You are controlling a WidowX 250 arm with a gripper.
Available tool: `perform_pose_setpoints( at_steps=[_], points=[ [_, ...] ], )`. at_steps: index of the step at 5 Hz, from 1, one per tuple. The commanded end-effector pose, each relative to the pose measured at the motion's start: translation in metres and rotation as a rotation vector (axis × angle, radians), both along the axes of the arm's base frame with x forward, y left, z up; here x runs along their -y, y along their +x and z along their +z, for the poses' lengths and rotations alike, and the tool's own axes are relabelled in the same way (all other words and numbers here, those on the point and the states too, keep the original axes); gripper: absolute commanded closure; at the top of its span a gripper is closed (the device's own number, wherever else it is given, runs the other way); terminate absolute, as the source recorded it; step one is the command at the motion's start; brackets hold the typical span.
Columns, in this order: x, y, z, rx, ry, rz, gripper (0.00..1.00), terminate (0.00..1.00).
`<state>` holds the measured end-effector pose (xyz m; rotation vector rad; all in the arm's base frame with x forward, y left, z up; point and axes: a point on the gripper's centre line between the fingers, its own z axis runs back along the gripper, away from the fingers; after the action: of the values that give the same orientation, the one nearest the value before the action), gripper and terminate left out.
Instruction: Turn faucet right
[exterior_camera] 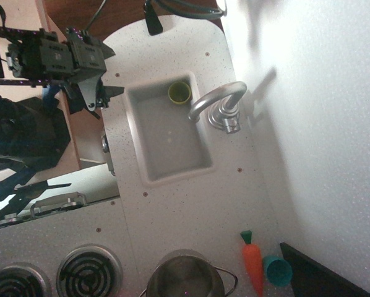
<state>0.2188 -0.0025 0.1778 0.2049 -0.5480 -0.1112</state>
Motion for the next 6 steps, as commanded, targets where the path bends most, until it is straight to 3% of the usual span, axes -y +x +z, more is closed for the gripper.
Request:
perform_pose_setpoints(
  at_steps=[1,2,3,4,5,6],
  points=[
    [0.000,0.000,0.000,0.000,0.000,0.000,0.00,0.00],
    [-0.030,0.050,-0.031,-0.112,-0.152,0.139,0.00,0.00],
    [-0.039,0.099,-0.036,-0.166,-0.190,0.179,0.00,0.00],
    [-0.044,0.126,-0.037,-0.081,-0.162,0.179,0.00,0.00],
    [-0.020,0.126,-0.026,0.016,-0.230,0.069,0.00,0.00],
    [0.006,0.118,-0.001,0.180,-0.376,0.016,0.00,0.00]
  ],
)
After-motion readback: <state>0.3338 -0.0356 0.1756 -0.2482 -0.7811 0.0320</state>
